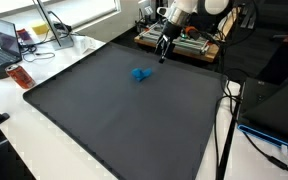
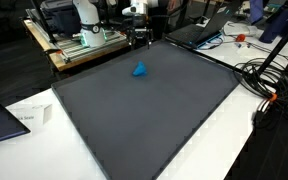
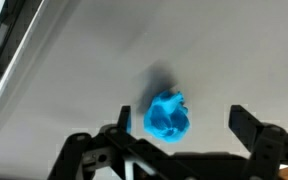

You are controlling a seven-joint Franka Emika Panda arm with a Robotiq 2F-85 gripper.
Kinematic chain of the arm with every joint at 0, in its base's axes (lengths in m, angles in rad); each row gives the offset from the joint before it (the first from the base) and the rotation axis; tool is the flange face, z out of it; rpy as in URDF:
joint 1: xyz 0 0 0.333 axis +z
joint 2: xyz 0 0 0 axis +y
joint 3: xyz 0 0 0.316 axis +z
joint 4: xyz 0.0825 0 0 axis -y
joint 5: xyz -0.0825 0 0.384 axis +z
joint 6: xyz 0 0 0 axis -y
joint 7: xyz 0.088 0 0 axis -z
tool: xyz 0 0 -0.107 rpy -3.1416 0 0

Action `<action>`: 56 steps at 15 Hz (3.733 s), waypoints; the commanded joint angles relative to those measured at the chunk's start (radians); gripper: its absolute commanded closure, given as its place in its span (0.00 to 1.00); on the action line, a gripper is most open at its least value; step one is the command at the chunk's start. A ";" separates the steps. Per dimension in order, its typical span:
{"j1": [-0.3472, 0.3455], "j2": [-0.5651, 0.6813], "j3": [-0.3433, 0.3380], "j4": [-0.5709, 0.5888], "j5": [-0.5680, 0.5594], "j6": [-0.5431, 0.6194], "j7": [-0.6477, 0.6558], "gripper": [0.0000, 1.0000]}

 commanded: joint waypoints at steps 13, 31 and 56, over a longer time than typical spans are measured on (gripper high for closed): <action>-0.142 0.135 0.060 0.405 0.468 0.228 -0.630 0.00; -0.349 0.186 0.017 0.567 0.614 0.225 -1.419 0.00; -0.633 0.624 0.199 0.919 0.632 0.395 -1.843 0.00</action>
